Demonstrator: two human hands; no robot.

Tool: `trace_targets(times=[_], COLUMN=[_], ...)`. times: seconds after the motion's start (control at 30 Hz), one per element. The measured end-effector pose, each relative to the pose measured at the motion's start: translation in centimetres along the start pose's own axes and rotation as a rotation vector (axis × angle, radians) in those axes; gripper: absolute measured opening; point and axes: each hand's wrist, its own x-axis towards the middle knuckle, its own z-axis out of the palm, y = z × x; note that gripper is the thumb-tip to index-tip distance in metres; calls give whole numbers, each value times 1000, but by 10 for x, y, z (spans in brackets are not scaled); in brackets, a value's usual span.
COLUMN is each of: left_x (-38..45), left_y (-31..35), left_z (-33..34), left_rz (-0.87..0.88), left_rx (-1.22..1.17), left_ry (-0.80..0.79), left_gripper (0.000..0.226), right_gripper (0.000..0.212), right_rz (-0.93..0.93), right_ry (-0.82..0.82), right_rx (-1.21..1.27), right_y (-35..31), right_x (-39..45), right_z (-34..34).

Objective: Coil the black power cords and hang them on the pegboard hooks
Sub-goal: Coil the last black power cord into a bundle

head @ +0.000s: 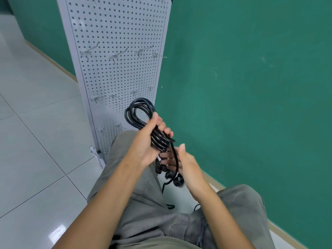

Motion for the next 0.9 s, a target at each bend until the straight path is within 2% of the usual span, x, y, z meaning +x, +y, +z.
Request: trace_targets(times=[0.1, 0.23, 0.33, 0.43, 0.57, 0.67, 0.8, 0.9], left_x=[6, 8, 9, 7, 3, 1, -6, -14], left_y=[14, 24, 17, 9, 4, 0, -10, -19], left_z=[-8, -17, -21, -23, -19, -14, -5, 9], left_rz=[139, 276, 340, 338, 330, 246, 86, -32], left_rx=[-44, -34, 172, 562, 871, 982, 977, 900], left_ry=[144, 269, 393, 468, 310, 109, -62, -170], left_gripper=[32, 29, 27, 33, 37, 41, 56, 65], right_gripper=[40, 31, 26, 18, 34, 32, 20, 23], right_rz=[54, -7, -112, -225, -325, -350, -369, -364], right_ry=[-29, -129, -119, -54, -65, -30, 71, 174], right_rx=[-73, -294, -443, -552, -596, -555, -511, -484], right_y=[10, 5, -13, -36, -63, -77, -94, -97], right_x=[-5, -12, -18, -24, -30, -30, -24, -18], right_z=[3, 3, 2, 0, -8, -22, -38, -44])
